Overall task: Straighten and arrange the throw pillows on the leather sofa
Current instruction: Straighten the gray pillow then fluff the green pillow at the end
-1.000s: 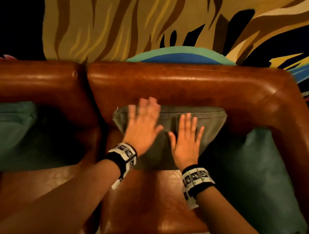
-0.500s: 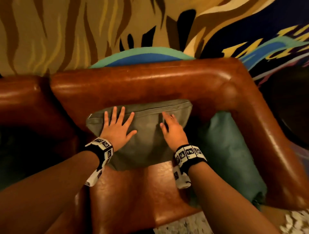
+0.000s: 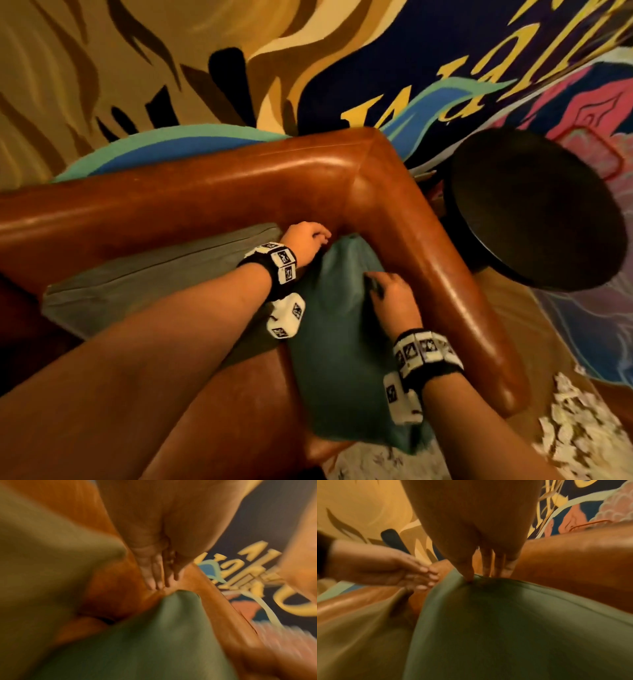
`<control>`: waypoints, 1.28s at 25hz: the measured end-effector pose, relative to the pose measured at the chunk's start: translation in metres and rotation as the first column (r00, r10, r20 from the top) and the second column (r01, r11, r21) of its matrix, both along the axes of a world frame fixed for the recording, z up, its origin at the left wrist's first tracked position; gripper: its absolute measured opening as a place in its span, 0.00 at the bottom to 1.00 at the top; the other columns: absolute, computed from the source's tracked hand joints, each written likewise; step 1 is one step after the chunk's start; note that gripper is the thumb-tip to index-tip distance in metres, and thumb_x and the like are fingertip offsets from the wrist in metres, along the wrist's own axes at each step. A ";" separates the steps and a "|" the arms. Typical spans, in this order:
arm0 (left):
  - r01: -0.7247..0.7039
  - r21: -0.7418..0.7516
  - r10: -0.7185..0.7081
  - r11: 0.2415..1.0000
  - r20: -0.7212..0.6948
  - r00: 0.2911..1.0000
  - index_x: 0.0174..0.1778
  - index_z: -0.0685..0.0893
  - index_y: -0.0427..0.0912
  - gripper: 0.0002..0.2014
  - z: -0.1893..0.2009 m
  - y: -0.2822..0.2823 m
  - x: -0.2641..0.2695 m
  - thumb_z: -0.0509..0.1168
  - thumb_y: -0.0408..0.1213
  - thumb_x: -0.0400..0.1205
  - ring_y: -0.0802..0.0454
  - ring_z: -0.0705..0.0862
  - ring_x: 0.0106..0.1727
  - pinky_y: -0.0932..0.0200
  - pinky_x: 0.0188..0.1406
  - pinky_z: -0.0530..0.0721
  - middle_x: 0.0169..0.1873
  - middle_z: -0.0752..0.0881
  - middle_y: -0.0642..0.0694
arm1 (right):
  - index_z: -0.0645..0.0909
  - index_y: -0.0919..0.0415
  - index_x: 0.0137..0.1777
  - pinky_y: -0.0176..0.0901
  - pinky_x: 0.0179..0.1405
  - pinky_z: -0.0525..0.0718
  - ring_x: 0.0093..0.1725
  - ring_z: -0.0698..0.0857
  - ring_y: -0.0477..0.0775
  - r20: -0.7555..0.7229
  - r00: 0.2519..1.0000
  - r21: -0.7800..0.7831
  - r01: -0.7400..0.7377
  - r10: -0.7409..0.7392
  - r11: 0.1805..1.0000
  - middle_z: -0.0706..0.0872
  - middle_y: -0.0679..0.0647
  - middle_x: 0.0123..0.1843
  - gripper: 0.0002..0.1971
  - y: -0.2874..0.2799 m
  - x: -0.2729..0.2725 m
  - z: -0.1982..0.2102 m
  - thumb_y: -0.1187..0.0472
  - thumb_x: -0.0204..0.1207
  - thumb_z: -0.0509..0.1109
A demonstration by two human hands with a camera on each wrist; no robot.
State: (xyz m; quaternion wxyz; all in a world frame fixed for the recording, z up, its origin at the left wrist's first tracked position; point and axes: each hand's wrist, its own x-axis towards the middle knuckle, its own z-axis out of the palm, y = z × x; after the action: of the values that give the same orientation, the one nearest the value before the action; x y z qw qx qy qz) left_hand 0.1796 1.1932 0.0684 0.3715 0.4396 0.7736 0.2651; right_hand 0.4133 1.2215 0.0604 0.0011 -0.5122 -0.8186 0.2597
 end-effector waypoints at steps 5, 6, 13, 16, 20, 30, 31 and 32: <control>-0.046 -0.215 0.043 0.976 -0.018 0.999 0.53 0.92 0.45 0.18 -0.028 0.063 0.024 0.61 0.51 0.86 0.43 0.88 0.49 0.55 0.48 0.79 0.45 0.90 0.41 | 0.77 0.48 0.73 0.56 0.64 0.80 0.65 0.78 0.61 -0.072 0.990 0.126 -0.109 0.119 0.986 0.80 0.54 0.69 0.20 0.006 0.022 -0.029 0.58 0.82 0.64; -0.020 -0.280 0.005 0.960 -0.055 0.998 0.52 0.92 0.43 0.19 -0.028 0.067 0.025 0.61 0.53 0.85 0.42 0.88 0.53 0.55 0.49 0.80 0.48 0.91 0.40 | 0.78 0.48 0.73 0.57 0.63 0.80 0.65 0.77 0.61 -0.065 0.989 0.138 -0.121 0.131 0.983 0.80 0.55 0.69 0.20 0.007 0.022 -0.031 0.58 0.81 0.64; 0.067 -0.340 -0.026 0.938 0.125 0.992 0.54 0.91 0.42 0.20 -0.012 0.082 0.027 0.74 0.54 0.76 0.47 0.88 0.49 0.53 0.47 0.84 0.47 0.90 0.44 | 0.78 0.47 0.72 0.58 0.61 0.79 0.66 0.76 0.63 -0.015 0.989 0.115 -0.142 0.144 0.983 0.78 0.55 0.70 0.19 0.012 0.017 -0.032 0.57 0.81 0.63; 0.107 -0.403 -0.182 0.909 -0.153 0.971 0.46 0.89 0.33 0.19 -0.015 0.090 0.021 0.72 0.50 0.79 0.39 0.88 0.49 0.52 0.44 0.79 0.44 0.90 0.35 | 0.78 0.47 0.72 0.60 0.65 0.79 0.69 0.75 0.64 -0.047 0.982 0.086 -0.179 0.184 0.980 0.77 0.56 0.72 0.19 0.011 0.017 -0.033 0.56 0.81 0.64; -0.035 -0.383 -0.112 0.923 -0.354 0.928 0.51 0.89 0.32 0.21 -0.020 0.086 0.016 0.64 0.50 0.85 0.36 0.87 0.52 0.46 0.51 0.84 0.49 0.90 0.34 | 0.76 0.47 0.76 0.35 0.79 0.60 0.81 0.70 0.53 -0.327 0.934 -0.249 -0.231 0.143 0.941 0.71 0.53 0.82 0.21 0.022 0.046 -0.025 0.56 0.83 0.66; 0.744 -0.154 -0.722 0.651 -0.428 0.543 0.46 0.89 0.45 0.22 0.034 -0.031 0.195 0.54 0.54 0.87 0.44 0.87 0.48 0.47 0.43 0.84 0.46 0.90 0.46 | 0.79 0.54 0.73 0.38 0.60 0.79 0.61 0.80 0.49 -0.325 0.932 -0.599 -0.071 -0.161 0.797 0.84 0.58 0.64 0.26 0.048 0.085 -0.015 0.65 0.74 0.76; 0.801 -0.162 -0.777 0.576 -0.412 0.476 0.47 0.89 0.45 0.20 0.030 -0.041 0.209 0.56 0.52 0.86 0.43 0.86 0.50 0.47 0.44 0.84 0.47 0.89 0.46 | 0.81 0.58 0.70 0.36 0.51 0.80 0.56 0.81 0.50 -0.291 0.935 -0.584 -0.004 -0.204 0.812 0.85 0.56 0.58 0.22 0.050 0.093 -0.017 0.67 0.76 0.74; 0.854 -0.156 -0.818 0.497 -0.412 0.401 0.49 0.88 0.44 0.18 0.024 -0.050 0.224 0.58 0.51 0.86 0.43 0.84 0.53 0.46 0.47 0.84 0.48 0.88 0.45 | 0.83 0.59 0.65 0.37 0.45 0.79 0.51 0.82 0.51 -0.270 0.931 -0.553 0.057 -0.243 0.831 0.86 0.56 0.52 0.17 0.050 0.103 -0.021 0.68 0.77 0.72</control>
State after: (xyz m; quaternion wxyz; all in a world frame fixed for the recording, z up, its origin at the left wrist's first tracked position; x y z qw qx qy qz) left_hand 0.4035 1.1434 0.0928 0.2535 0.8280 0.4991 -0.0314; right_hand 0.5168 1.2716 0.0391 0.0155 -0.5048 -0.6578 0.5587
